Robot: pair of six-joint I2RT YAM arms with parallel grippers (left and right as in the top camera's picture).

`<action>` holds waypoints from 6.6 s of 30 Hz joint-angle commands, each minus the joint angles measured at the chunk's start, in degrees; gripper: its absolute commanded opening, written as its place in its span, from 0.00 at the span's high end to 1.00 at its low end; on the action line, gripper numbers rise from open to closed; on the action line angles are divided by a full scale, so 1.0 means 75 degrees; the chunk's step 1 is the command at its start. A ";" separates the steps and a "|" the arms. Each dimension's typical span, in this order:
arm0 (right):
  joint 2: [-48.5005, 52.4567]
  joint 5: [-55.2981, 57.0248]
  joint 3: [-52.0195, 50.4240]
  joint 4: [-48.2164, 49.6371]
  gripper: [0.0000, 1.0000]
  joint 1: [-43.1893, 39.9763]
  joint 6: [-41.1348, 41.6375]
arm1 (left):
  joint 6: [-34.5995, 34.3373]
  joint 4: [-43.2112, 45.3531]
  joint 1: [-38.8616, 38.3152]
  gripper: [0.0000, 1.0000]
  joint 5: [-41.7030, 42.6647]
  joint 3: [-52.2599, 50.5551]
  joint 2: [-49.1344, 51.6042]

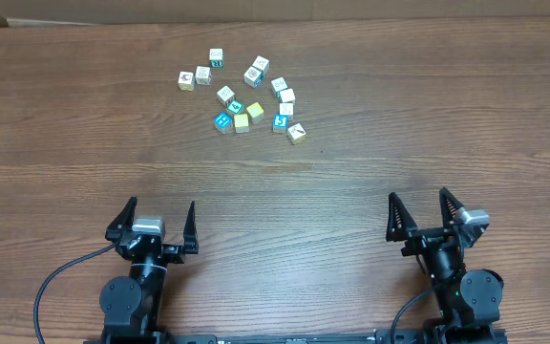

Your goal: Form a circle

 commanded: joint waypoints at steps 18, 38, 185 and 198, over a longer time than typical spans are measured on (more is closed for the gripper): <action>0.1818 -0.0268 0.4820 -0.2296 0.00 0.0055 -0.0032 | 0.0093 -0.0009 -0.0009 0.00 -0.0050 -0.0029 -0.0087; 1.1809 -0.1326 1.7972 -0.8944 0.00 0.0058 -0.0501 | 0.0093 -0.0009 -0.0009 0.00 -0.0050 -0.0029 -0.0087; 1.8730 0.0516 1.4874 -0.2157 0.82 0.2707 -0.2483 | 0.0093 -0.0009 -0.0009 0.00 -0.0050 -0.0029 -0.0087; 1.6533 0.0513 1.5230 -0.2804 0.84 0.2707 -0.2127 | 0.0093 -0.0009 -0.0009 0.01 -0.0050 -0.0029 -0.0087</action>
